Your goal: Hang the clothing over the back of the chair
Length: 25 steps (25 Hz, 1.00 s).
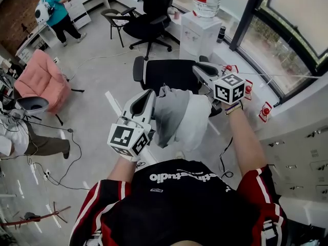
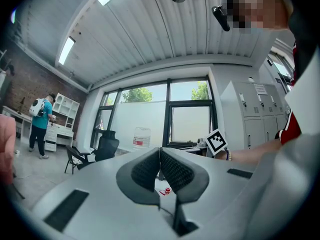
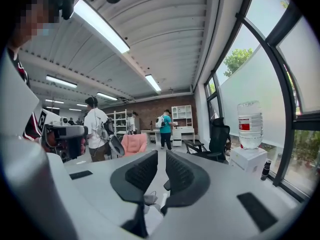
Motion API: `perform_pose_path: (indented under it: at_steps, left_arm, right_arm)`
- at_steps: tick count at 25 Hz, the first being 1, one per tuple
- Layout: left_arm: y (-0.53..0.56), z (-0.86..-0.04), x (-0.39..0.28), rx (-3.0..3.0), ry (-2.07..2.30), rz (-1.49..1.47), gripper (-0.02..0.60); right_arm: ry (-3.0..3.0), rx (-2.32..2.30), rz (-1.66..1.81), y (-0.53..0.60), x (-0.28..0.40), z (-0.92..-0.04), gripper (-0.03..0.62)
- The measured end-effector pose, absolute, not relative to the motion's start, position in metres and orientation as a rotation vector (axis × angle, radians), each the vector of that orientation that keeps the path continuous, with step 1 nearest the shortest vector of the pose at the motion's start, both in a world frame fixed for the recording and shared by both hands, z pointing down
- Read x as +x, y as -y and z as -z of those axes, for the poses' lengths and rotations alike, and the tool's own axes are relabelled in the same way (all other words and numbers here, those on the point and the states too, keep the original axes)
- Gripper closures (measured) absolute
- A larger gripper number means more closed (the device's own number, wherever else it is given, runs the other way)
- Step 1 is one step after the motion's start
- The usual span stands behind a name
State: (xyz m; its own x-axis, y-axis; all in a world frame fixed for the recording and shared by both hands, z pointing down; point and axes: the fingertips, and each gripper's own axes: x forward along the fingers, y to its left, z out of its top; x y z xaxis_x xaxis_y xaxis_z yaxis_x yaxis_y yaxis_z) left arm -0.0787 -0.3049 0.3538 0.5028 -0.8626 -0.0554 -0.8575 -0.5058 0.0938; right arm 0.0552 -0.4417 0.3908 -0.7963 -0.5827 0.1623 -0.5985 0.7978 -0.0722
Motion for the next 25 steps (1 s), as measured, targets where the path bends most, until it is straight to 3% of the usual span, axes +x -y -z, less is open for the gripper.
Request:
perform_pose_path:
  at_steps: [11, 25]
  left_arm:
    - [0.301, -0.354, -0.080, 2.687, 1.508, 0.155, 0.557]
    - [0.300, -0.353, -0.082, 2.693, 1.504, 0.162, 0.558]
  right_arm:
    - [2.922, 0.955, -0.150, 0.426, 0.049, -0.374, 0.577]
    - [2.939, 0.944, -0.084, 0.418, 0.043, -0.370, 0.580]
